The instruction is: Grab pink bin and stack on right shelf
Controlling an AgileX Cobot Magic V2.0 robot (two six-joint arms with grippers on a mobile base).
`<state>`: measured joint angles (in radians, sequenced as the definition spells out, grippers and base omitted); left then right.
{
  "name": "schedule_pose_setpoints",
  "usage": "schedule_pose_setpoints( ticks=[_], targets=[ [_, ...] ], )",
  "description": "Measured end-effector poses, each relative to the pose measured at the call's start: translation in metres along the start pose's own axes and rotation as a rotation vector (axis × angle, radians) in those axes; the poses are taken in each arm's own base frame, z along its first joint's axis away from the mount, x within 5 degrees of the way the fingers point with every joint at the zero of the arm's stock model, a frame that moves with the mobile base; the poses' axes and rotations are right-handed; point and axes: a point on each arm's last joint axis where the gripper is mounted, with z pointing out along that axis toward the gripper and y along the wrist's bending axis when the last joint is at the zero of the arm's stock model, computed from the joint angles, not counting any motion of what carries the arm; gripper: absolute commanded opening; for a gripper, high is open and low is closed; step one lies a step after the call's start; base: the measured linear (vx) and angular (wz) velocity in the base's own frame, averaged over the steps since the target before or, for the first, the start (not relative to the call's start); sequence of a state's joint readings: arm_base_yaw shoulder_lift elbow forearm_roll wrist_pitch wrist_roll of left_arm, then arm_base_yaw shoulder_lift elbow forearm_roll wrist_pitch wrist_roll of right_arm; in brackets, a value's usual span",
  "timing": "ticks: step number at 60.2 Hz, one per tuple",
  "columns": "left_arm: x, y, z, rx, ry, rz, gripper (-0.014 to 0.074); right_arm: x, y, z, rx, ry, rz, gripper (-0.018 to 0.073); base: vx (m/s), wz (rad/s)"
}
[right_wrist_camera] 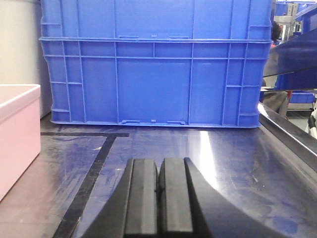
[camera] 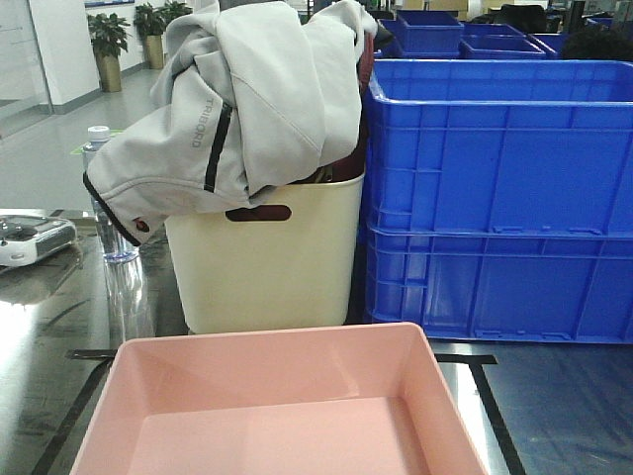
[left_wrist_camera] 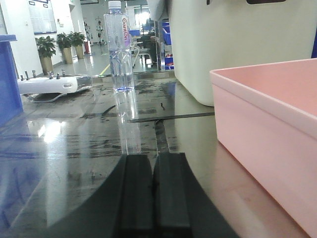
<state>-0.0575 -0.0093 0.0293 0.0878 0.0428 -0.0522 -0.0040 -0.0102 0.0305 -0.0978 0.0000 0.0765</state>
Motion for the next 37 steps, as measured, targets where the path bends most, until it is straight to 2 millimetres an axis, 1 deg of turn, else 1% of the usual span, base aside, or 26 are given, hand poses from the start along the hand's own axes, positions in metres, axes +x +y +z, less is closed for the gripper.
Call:
schedule_pose_setpoints(
  ticks=[37],
  targets=[
    [0.0,0.0,0.0,0.0,0.0,0.0,-0.0003,0.0,0.0,0.0,0.0,0.0,0.006,-0.0009,0.0,0.0]
  ],
)
